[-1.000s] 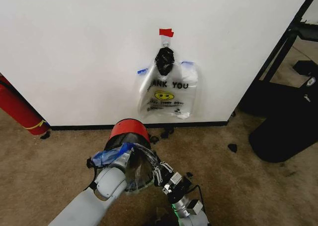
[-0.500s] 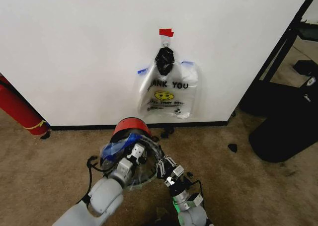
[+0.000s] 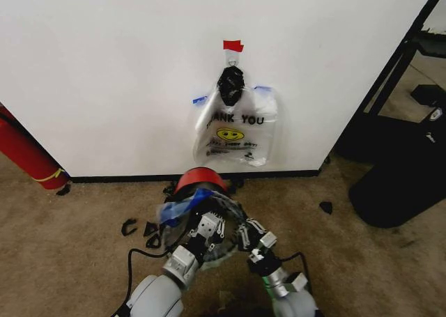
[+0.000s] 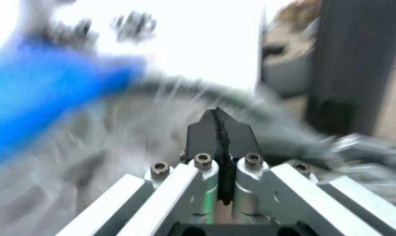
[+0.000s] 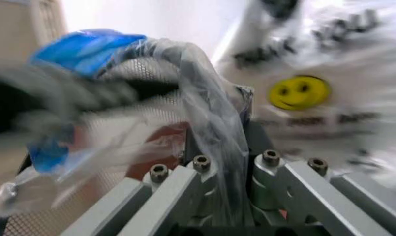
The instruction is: Pick up the garbage bag from the wall and place it over the trash bin.
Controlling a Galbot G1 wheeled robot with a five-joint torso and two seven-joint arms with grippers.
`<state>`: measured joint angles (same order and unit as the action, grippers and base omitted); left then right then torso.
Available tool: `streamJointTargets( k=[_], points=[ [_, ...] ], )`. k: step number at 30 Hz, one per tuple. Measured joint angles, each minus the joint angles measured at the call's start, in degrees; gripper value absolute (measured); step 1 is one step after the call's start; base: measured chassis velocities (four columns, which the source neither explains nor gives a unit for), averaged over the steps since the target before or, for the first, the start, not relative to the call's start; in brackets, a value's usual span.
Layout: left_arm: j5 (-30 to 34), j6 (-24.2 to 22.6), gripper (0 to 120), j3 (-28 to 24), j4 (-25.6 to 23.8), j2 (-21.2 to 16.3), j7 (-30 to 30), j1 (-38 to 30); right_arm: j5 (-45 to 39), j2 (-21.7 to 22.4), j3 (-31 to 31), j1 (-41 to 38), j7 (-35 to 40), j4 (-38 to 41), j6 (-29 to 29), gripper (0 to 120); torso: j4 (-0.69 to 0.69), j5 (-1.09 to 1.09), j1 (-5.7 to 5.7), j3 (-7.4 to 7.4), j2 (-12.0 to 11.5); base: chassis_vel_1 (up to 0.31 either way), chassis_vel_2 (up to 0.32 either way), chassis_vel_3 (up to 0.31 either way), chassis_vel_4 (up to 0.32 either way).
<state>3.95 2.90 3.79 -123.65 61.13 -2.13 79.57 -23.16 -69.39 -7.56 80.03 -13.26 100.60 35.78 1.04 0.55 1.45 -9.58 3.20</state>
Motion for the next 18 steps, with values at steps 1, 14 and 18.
streamJointTargets(
  k=[1, 14, 18],
  points=[
    [-0.2, 2.3, 0, 0.5, -0.2, -0.3, -2.2, 0.4, -0.7, 0.9, 0.2, 0.6, 2.3, 1.3, -1.5, 1, 0.0, 0.0, 0.0, 0.0, 0.0, 0.0, 0.0, 0.0, 0.0],
    [-0.1, 13.4, 27, 5.2, -2.7, -4.7, -19.2, 0.8, -13.2, 6.5, 1.5, 5.7, 18.8, 14.7, -21.2, 1, 0.0, 0.0, 0.0, 0.0, 0.0, 0.0, 0.0, 0.0, 0.0],
    [-3.6, 13.0, 41, 9.2, -3.5, -6.1, -15.4, 0.4, -15.2, 8.1, 0.6, 6.4, 19.0, 16.0, -23.5, 1, 0.0, 0.01, 0.0, 0.0, 0.0, 0.0, 0.0, 0.0, 0.0]
  ],
)
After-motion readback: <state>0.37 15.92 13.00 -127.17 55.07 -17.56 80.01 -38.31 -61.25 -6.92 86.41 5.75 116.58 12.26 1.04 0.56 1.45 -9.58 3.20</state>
